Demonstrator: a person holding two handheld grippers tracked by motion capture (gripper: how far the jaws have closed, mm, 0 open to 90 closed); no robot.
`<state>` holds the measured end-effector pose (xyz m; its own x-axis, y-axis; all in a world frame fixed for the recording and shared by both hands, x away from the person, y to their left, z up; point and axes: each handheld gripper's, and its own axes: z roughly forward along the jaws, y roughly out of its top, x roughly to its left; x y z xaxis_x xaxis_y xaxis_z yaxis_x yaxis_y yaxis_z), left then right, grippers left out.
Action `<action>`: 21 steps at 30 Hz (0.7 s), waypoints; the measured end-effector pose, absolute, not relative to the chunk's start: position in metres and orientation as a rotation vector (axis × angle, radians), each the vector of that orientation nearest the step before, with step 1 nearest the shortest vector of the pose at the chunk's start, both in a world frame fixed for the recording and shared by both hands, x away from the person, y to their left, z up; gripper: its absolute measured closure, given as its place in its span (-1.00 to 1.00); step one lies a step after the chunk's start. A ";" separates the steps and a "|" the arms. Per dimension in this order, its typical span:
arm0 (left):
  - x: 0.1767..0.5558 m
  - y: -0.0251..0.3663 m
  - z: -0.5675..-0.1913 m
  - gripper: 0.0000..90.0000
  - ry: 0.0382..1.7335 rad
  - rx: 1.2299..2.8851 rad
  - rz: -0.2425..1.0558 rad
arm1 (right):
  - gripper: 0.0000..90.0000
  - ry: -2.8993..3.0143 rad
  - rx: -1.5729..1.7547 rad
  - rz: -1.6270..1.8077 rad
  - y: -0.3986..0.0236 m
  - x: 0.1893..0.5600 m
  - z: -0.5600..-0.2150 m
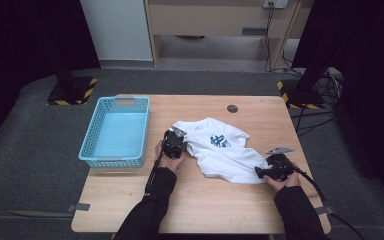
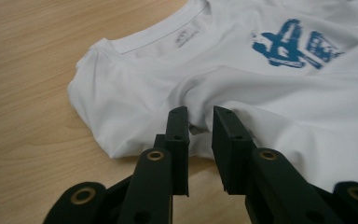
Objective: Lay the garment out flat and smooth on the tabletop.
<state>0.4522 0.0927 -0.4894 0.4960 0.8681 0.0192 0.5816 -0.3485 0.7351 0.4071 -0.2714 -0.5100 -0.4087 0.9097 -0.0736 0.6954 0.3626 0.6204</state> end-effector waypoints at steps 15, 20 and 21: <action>0.401 0.055 -0.513 0.50 1.138 2.080 0.258 | -0.45 2.263 1.276 0.904 -0.240 0.396 -0.497; 0.411 0.044 -0.523 0.44 1.212 2.035 0.255 | -0.46 2.269 1.268 0.890 -0.240 0.397 -0.497; 0.412 0.042 -0.524 0.45 1.207 2.026 0.265 | -0.46 2.272 1.267 0.885 -0.240 0.397 -0.498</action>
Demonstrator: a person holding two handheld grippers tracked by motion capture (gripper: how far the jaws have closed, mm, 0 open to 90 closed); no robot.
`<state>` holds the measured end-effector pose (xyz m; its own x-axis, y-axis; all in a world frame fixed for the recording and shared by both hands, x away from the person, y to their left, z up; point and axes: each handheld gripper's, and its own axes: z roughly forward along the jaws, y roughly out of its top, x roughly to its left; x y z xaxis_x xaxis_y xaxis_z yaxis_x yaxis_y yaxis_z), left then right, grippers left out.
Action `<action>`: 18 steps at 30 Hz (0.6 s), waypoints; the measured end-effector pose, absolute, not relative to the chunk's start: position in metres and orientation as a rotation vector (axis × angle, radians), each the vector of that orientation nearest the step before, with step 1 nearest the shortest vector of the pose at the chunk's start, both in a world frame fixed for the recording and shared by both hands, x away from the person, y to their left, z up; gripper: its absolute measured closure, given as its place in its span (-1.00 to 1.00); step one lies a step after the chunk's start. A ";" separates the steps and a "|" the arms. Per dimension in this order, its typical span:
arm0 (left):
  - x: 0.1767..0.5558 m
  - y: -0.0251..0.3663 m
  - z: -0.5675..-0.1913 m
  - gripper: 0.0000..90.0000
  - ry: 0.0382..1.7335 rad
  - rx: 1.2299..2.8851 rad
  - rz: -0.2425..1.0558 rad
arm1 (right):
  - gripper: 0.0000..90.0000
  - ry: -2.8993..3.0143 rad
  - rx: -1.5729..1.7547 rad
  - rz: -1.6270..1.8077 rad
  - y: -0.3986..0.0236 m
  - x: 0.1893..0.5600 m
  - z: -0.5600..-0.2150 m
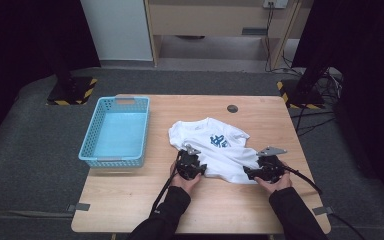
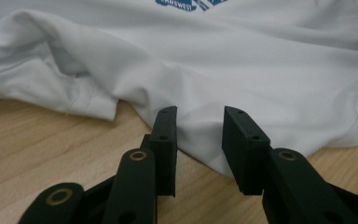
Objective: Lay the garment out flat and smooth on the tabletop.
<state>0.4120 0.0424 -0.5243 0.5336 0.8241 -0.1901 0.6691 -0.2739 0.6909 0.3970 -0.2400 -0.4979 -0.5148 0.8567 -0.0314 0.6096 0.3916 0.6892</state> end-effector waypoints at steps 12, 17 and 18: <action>0.409 0.045 -0.520 0.98 1.192 2.041 0.332 | -0.48 2.321 1.249 0.819 -0.235 0.399 -0.505; 0.409 0.054 -0.494 0.98 1.177 1.967 0.292 | -0.48 2.305 1.254 0.834 -0.238 0.400 -0.502; 0.410 0.053 -0.488 0.98 1.171 1.960 0.288 | -0.48 2.302 1.255 0.837 -0.238 0.401 -0.502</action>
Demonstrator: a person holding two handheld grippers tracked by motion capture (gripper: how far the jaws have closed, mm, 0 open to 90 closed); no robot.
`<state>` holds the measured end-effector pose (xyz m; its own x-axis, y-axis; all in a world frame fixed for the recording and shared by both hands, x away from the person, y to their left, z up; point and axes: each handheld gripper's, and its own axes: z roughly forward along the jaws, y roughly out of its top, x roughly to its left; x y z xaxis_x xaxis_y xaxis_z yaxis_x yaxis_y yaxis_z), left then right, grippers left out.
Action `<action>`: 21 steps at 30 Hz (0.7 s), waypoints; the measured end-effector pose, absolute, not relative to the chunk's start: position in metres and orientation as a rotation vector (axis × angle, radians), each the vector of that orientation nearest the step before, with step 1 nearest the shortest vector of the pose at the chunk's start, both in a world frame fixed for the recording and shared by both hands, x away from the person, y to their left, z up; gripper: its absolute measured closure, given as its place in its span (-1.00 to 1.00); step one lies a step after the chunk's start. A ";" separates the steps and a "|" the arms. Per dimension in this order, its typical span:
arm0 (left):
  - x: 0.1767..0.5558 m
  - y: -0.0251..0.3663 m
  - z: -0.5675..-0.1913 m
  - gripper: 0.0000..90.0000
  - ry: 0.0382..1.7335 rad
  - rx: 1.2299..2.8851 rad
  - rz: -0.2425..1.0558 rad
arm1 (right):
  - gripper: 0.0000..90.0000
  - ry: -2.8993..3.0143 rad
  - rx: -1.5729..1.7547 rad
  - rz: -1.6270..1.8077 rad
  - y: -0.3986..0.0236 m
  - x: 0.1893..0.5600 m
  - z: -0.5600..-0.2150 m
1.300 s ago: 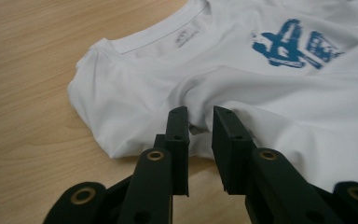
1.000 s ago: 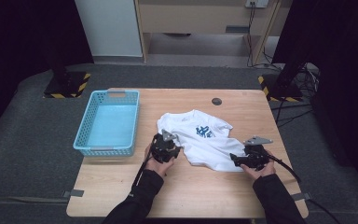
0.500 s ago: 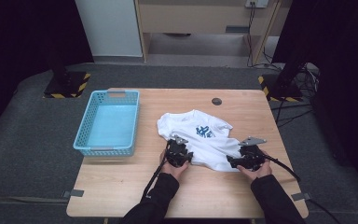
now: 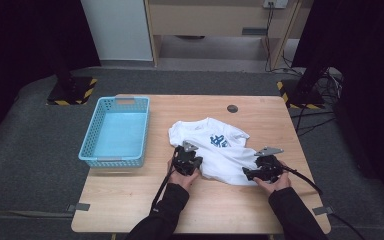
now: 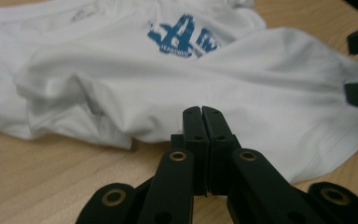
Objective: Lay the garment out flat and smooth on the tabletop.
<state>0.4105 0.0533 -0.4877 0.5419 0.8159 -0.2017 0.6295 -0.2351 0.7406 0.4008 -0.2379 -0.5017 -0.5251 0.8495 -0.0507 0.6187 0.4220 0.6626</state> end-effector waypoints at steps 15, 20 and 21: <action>0.463 -0.021 -0.501 0.97 1.134 2.058 0.171 | -0.49 2.310 1.234 0.752 -0.235 0.408 -0.508; 0.457 -0.020 -0.496 0.67 1.021 2.110 0.213 | -0.49 2.311 1.225 0.743 -0.235 0.407 -0.508; 0.454 -0.016 -0.493 0.57 1.002 2.111 0.243 | -0.49 2.311 1.224 0.744 -0.235 0.407 -0.508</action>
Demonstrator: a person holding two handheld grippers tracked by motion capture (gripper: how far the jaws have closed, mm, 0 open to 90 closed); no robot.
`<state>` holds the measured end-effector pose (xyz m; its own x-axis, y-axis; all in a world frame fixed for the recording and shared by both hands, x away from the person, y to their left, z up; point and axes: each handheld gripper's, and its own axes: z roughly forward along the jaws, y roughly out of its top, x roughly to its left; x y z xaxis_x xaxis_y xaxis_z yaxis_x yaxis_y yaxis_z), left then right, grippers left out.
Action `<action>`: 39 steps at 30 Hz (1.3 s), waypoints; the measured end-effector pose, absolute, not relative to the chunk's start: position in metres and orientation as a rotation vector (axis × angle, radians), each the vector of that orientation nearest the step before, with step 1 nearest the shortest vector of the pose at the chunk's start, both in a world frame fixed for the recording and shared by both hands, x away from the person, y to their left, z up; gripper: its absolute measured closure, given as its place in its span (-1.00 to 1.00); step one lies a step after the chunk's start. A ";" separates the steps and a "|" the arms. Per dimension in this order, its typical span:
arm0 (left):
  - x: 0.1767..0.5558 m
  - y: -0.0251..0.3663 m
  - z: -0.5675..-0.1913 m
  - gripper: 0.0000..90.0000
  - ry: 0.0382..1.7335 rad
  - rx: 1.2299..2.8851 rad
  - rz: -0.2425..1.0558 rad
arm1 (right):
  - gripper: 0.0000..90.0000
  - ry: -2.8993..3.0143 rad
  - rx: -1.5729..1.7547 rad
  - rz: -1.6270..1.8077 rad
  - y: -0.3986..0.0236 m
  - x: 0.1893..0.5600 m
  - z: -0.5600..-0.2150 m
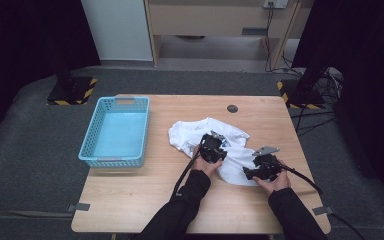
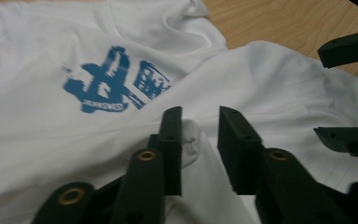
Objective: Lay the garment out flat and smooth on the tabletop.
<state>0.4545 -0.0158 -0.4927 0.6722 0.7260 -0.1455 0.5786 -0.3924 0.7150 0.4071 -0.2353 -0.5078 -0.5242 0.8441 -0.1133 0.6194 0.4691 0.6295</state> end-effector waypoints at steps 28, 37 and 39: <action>0.432 0.019 -0.527 0.65 0.959 2.146 0.273 | -0.49 2.323 1.219 0.720 -0.234 0.407 -0.510; 0.424 0.017 -0.520 0.97 0.964 2.189 0.333 | -0.50 2.333 1.218 0.701 -0.233 0.406 -0.511; 0.421 0.024 -0.513 0.97 0.957 2.206 0.344 | -0.50 2.335 1.217 0.700 -0.233 0.406 -0.512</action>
